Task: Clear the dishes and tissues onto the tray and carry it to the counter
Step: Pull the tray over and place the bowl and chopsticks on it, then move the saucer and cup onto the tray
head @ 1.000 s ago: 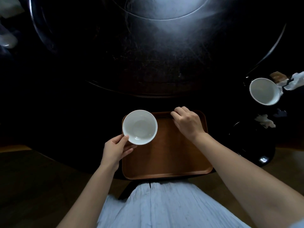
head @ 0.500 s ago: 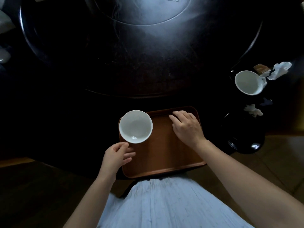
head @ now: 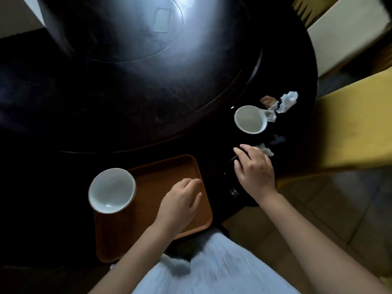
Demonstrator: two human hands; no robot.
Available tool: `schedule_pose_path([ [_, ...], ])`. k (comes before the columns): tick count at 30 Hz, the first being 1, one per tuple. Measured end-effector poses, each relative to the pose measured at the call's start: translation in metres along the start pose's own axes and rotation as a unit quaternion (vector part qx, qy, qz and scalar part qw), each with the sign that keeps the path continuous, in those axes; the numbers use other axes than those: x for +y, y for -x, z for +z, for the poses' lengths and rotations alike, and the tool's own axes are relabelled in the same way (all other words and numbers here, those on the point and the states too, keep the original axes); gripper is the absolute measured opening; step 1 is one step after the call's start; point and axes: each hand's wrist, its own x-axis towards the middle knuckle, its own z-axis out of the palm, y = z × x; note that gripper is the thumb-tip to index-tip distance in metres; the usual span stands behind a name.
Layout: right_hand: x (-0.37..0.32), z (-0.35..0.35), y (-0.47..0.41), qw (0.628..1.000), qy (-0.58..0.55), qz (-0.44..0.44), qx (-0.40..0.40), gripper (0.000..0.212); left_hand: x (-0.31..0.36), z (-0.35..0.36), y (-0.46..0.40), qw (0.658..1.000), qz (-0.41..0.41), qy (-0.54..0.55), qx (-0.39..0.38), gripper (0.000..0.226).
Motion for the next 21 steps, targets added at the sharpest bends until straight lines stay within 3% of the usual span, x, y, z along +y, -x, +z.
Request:
schedule_pose_path([
  [4,0.065,-0.014,-0.038,0.998,0.035,0.017,-0.039,0.042,0.033,0.04,-0.046,0.998,-0.013,-0.065,-0.007,0.044],
  [12,0.125,0.0,-0.086,0.977,0.102,-0.059,-0.176,0.05,0.052,0.089,-0.092,0.972,-0.147,-0.158,-0.096,0.063],
  [17,0.139,0.003,-0.091,0.979,0.055,-0.101,-0.166,0.04,0.056,0.095,-0.094,0.959,-0.152,-0.207,-0.119,0.055],
  [21,0.14,0.004,-0.098,0.986,-0.038,-0.082,-0.144,0.03,0.059,0.098,-0.092,0.961,-0.171,-0.185,-0.114,0.05],
])
